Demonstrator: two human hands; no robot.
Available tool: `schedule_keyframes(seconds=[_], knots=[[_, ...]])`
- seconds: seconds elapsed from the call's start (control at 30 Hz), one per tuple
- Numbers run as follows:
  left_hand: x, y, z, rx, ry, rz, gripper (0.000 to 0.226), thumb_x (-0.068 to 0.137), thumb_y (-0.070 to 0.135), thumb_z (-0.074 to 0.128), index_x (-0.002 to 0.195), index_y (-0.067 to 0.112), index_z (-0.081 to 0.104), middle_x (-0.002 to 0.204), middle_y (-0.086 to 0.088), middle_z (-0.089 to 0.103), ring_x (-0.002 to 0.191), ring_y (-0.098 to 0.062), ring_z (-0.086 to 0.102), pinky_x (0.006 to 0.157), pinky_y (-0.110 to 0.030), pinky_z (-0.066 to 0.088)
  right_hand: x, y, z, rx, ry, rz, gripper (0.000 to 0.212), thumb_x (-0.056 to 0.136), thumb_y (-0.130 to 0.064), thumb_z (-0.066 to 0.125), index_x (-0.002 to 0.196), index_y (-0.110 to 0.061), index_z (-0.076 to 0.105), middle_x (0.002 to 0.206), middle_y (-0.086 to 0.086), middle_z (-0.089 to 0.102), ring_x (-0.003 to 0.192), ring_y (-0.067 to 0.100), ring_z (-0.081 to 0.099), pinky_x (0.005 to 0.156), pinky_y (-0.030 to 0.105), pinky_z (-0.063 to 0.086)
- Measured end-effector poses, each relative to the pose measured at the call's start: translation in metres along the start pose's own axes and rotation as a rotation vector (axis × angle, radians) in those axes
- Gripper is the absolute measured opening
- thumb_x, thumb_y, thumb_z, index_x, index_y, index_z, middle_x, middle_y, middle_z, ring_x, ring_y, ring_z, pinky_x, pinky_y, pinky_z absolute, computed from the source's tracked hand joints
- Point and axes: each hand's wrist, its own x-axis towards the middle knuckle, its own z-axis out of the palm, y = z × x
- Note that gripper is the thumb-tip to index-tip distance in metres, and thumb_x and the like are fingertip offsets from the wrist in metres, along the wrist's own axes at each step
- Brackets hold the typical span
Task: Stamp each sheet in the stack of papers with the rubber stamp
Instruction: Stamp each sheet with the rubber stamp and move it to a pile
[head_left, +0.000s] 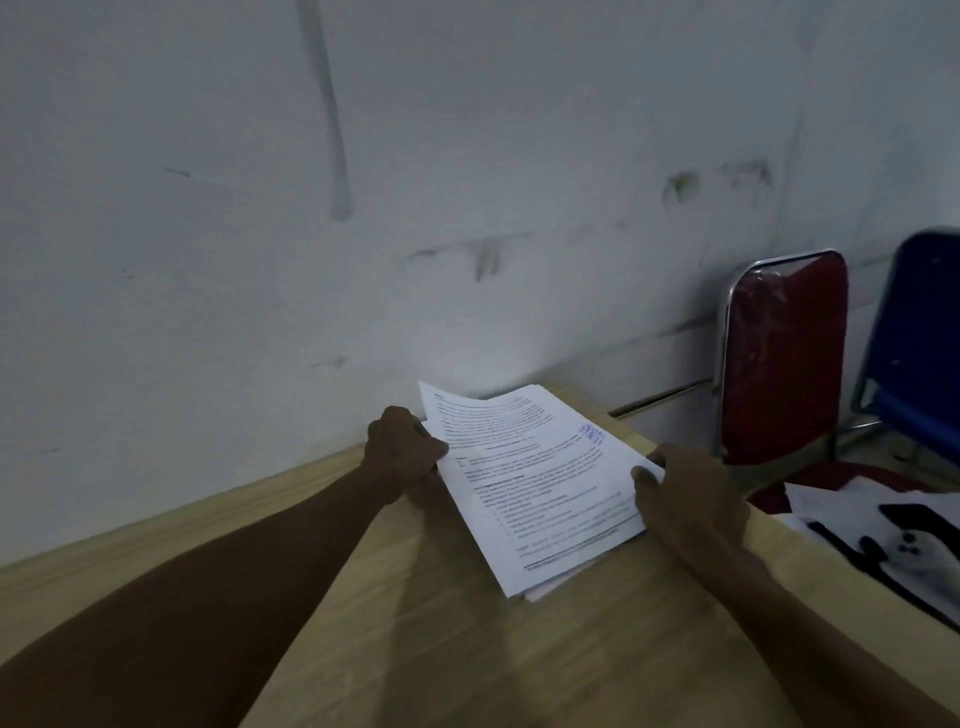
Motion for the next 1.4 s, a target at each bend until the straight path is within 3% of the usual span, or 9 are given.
schedule_keyframes(seconds=[0.1,0.23,0.57,0.7,0.8,0.9,1.07,1.2,1.4], knots=[[0.008,-0.004,0.009,0.047,-0.003,0.017,0.018,0.069,0.014,0.077,0.073,-0.001,0.066,0.071,-0.011,0.07,0.071,-0.027,0.07,0.068,-0.041,0.06,0.011,0.005,0.004,-0.051,0.004,-0.017,0.025,0.094,-0.03,0.061,0.107,-0.008,0.066,0.106,0.008,0.069,0.089,0.019,0.064,0.072,0.026,0.044],[0.006,-0.009,0.017,0.078,-0.01,-0.015,0.023,0.068,0.016,0.08,0.075,0.006,0.06,0.067,-0.001,0.06,0.077,-0.024,0.064,0.059,-0.027,0.045,0.012,0.007,0.005,-0.091,0.01,-0.017,0.028,0.091,-0.032,0.065,0.11,-0.012,0.063,0.108,0.006,0.065,0.088,0.017,0.056,0.072,0.027,0.039],[0.008,-0.017,0.021,0.127,-0.012,-0.033,0.06,0.077,0.033,0.077,0.121,0.002,0.05,0.121,-0.013,0.055,0.11,-0.029,0.055,0.075,-0.031,0.04,0.007,0.003,0.001,-0.05,0.027,0.017,0.041,0.09,-0.035,0.066,0.123,-0.011,0.058,0.126,0.011,0.057,0.114,0.027,0.053,0.09,0.038,0.046],[-0.004,-0.013,0.009,0.055,-0.059,-0.016,0.053,0.078,0.034,0.075,0.117,0.008,0.049,0.109,-0.016,0.065,0.095,-0.028,0.064,0.077,-0.034,0.053,-0.008,-0.001,-0.005,-0.11,0.028,-0.046,0.045,0.089,-0.037,0.066,0.125,-0.013,0.056,0.128,0.011,0.055,0.117,0.028,0.049,0.089,0.038,0.045],[-0.027,-0.002,-0.012,-0.007,-0.134,0.015,0.04,0.082,0.023,0.073,0.112,0.006,0.052,0.085,-0.015,0.069,0.061,-0.021,0.063,0.049,-0.021,0.048,-0.027,-0.01,-0.01,-0.078,0.035,-0.08,0.043,0.089,-0.037,0.066,0.124,-0.015,0.058,0.124,0.008,0.06,0.115,0.026,0.052,0.085,0.037,0.047],[-0.057,0.01,-0.04,-0.007,-0.213,0.092,0.032,0.082,0.017,0.073,0.106,0.003,0.057,0.079,-0.017,0.069,0.056,-0.021,0.061,0.035,-0.013,0.036,-0.054,-0.023,-0.017,0.0,0.022,-0.146,0.031,0.088,-0.038,0.067,0.112,-0.018,0.064,0.108,0.003,0.068,0.097,0.02,0.061,0.08,0.034,0.051],[-0.113,0.022,-0.101,0.059,-0.253,0.237,0.024,0.083,0.019,0.073,0.101,0.005,0.064,0.082,-0.013,0.072,0.064,-0.023,0.069,0.041,-0.012,0.038,-0.109,-0.057,-0.034,0.091,-0.069,-0.234,0.011,0.085,-0.036,0.069,0.084,-0.026,0.066,0.078,-0.013,0.066,0.079,0.012,0.063,0.069,0.03,0.051],[-0.162,0.023,-0.153,0.081,-0.182,0.332,0.022,0.084,0.022,0.073,0.099,0.008,0.066,0.08,-0.01,0.073,0.066,-0.02,0.071,0.052,-0.019,0.046,-0.161,-0.094,-0.046,0.239,-0.195,-0.313,0.016,0.08,-0.029,0.073,0.067,-0.03,0.063,0.065,-0.013,0.064,0.07,0.009,0.063,0.065,0.03,0.052],[-0.231,-0.007,-0.213,0.072,-0.044,0.354,0.018,0.083,0.023,0.073,0.096,0.011,0.067,0.076,-0.002,0.072,0.062,-0.013,0.07,0.059,-0.025,0.053,-0.24,-0.147,-0.054,0.281,-0.385,-0.486,0.017,0.076,-0.038,0.077,0.087,-0.033,0.064,0.07,-0.013,0.061,0.077,0.008,0.06,0.073,0.036,0.056]])
